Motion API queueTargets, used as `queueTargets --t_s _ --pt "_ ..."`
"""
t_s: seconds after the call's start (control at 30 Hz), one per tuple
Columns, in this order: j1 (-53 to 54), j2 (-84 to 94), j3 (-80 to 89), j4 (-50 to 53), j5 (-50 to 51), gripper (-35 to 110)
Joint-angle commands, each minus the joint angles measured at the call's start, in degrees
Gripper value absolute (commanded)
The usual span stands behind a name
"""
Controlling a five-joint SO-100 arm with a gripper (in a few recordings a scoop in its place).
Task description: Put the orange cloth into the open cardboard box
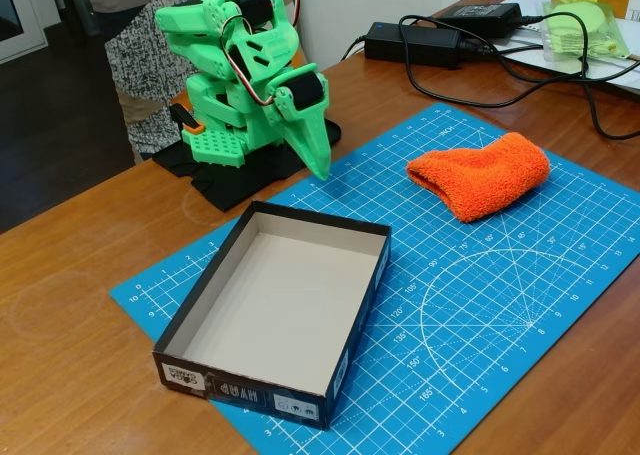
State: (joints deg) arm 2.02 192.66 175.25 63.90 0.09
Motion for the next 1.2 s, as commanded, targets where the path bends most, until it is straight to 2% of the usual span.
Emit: queueTargets --t_s 0.0,0.17,0.27,0.47,0.57,0.67,0.83,0.97,1.17 --pt "-4.04 0.70 -3.16 -0.70 -0.88 19" --pt "-17.05 -9.05 -20.04 0.62 7.56 27" --pt "-23.29 -15.73 -23.29 -5.80 10.99 27" --pt "-23.91 -42.10 -32.61 -17.31 25.93 24" --pt "-20.74 -59.33 -40.96 -18.54 34.19 22" --pt "-22.06 -68.29 -46.49 -18.11 40.96 20" --pt "-21.53 -79.01 -48.96 -21.36 44.21 22" --pt "-25.40 -96.06 -58.27 -22.06 47.46 22" --pt "-28.39 -110.48 -69.43 -21.62 48.96 26"
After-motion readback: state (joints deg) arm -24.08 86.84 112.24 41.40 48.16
